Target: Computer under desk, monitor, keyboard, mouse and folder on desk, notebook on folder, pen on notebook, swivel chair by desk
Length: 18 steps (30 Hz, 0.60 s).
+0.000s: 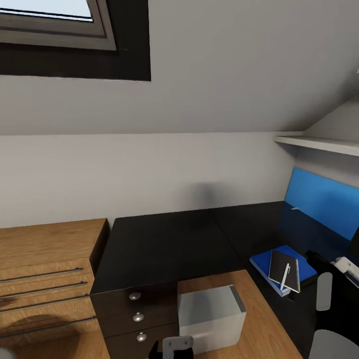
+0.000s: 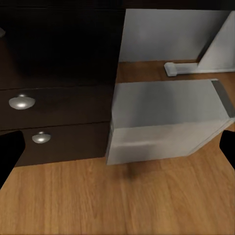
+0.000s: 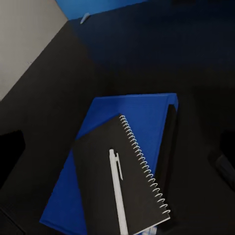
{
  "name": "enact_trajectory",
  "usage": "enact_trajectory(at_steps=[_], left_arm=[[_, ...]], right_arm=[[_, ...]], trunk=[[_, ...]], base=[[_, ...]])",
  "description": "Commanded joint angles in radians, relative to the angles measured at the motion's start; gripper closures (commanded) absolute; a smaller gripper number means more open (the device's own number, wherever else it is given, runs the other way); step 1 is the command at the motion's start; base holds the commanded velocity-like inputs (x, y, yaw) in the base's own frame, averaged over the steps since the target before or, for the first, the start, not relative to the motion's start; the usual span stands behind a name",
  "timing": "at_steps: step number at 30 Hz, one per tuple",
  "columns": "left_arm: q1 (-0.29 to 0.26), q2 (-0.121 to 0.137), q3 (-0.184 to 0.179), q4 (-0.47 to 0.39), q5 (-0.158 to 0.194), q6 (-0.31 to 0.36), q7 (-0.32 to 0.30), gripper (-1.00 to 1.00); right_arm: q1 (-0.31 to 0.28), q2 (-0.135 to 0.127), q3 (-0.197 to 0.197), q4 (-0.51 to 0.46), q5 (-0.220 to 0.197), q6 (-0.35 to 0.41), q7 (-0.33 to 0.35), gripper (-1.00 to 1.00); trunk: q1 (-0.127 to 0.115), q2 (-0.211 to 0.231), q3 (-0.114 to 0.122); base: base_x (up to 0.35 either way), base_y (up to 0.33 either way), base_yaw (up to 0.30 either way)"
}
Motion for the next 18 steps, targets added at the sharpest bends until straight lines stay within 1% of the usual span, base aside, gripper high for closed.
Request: enact_trajectory(at_steps=[1, 3, 6, 7, 9, 14, 18], left_arm=[[-0.002, 0.0, -0.003, -0.001, 0.007, -0.006, 0.004, -1.0], [-0.002, 0.0, 0.003, -0.001, 0.007, -0.006, 0.004, -1.0], [-0.002, 0.0, 0.024, -0.001, 0.008, -0.006, 0.004, -1.0], [-0.002, 0.0, 0.036, -0.001, 0.008, -0.005, 0.004, -1.0], [-0.002, 0.0, 0.043, -0.001, 0.008, -0.005, 0.004, -1.0], [-0.002, 0.0, 0.049, -0.001, 0.008, -0.005, 0.002, -1.0], [-0.002, -0.001, 0.049, -0.001, 0.008, -0.005, 0.001, -1.0]], right_arm=[[-0.001, 0.0, -0.001, -0.001, -0.01, 0.003, -0.006, -1.0], [-0.001, 0.0, -0.002, 0.001, -0.01, 0.002, -0.005, -1.0], [-0.001, -0.003, -0.002, 0.006, -0.01, 0.001, -0.005, -1.0], [-0.001, -0.004, -0.002, 0.008, -0.01, 0.0, -0.005, -1.0], [-0.001, -0.006, -0.002, 0.009, -0.01, 0.0, -0.005, -1.0], [-0.001, -0.008, -0.002, 0.018, -0.01, 0.0, -0.006, -1.0], [-0.001, -0.021, -0.002, 0.033, -0.01, 0.0, -0.007, -1.0]], trunk=[[0.004, -0.008, -0.004], [0.012, -0.022, -0.011], [0.023, -0.043, -0.02], [0.027, -0.05, -0.023], [0.035, -0.064, -0.03], [0.054, -0.099, -0.045], [0.069, -0.127, -0.058]], base=[[0.0, 0.0, 0.0], [0.0, 0.0, 0.0], [0.0, 0.0, 0.0], [0.0, 0.0, 0.0], [0.0, 0.0, 0.0], [0.0, 0.0, 0.0], [0.0, 0.0, 0.0]])
